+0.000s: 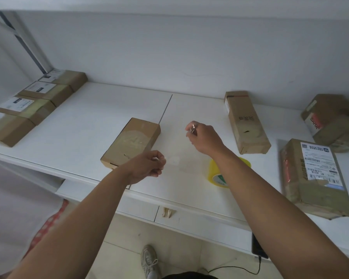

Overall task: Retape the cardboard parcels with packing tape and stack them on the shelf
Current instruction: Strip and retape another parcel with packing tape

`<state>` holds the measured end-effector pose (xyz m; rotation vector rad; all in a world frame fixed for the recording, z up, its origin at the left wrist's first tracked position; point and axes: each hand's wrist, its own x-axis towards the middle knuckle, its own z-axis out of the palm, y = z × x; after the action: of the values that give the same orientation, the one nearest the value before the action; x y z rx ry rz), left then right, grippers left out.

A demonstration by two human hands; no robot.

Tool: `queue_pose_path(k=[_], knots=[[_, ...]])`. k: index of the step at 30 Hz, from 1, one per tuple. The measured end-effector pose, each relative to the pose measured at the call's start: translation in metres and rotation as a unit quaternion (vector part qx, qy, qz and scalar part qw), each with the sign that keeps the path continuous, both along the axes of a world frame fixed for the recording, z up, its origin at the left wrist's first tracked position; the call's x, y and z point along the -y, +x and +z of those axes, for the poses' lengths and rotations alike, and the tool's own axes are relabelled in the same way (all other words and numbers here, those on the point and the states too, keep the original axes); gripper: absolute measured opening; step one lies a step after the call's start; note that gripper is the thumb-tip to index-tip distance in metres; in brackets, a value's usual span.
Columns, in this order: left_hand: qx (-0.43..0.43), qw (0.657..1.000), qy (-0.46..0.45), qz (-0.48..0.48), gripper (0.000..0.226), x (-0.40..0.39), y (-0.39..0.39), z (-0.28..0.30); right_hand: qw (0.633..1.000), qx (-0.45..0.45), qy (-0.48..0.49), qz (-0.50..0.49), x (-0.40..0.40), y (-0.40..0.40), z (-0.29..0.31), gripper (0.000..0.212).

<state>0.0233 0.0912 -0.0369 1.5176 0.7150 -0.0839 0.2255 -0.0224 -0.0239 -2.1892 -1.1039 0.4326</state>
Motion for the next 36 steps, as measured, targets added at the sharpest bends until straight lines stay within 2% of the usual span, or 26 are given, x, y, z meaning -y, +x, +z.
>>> queue_pose_path(k=[3,5,7,9,11,16,21,24,26,30,36], knots=[[0.011,1.000,-0.008,0.008,0.015,0.001,-0.004,0.000,0.997,0.049,-0.058,-0.011,-0.004,-0.002,-0.004,0.038],[0.014,1.000,-0.008,0.009,0.015,0.003,-0.006,0.000,0.994,0.044,-0.099,0.026,-0.004,-0.006,-0.001,0.057],[0.015,1.000,-0.004,0.013,0.016,0.004,-0.007,0.000,0.993,0.034,-0.110,0.040,-0.002,-0.009,0.006,0.064],[0.019,1.000,0.000,0.014,0.015,0.005,-0.008,0.000,0.997,0.016,-0.064,0.030,0.000,-0.010,0.010,0.048],[0.026,1.000,0.004,0.010,0.014,0.007,-0.008,0.000,0.997,-0.017,-0.066,0.040,0.003,-0.009,0.013,0.027],[0.036,0.999,0.014,0.013,0.013,0.013,-0.003,-0.003,0.953,-0.106,-0.226,0.170,0.012,-0.008,0.020,0.029],[0.013,0.999,0.036,0.022,0.016,0.013,0.001,-0.006,0.937,-0.124,-0.237,0.226,0.014,0.001,0.017,0.009],[0.005,0.995,0.049,0.088,0.017,0.000,-0.007,-0.006,0.937,-0.121,-0.244,0.219,0.017,0.008,0.014,0.006],[0.018,0.994,0.037,0.098,0.018,-0.010,-0.016,0.001,0.933,-0.124,-0.249,0.227,0.016,0.009,0.012,0.007],[0.047,0.995,0.005,0.092,0.002,-0.019,-0.021,0.016,0.912,-0.050,-0.301,0.273,-0.001,-0.008,0.008,0.008],[0.069,0.993,-0.022,0.096,0.016,-0.014,-0.018,0.021,0.863,0.063,-0.397,0.307,-0.026,-0.033,-0.009,0.014]])
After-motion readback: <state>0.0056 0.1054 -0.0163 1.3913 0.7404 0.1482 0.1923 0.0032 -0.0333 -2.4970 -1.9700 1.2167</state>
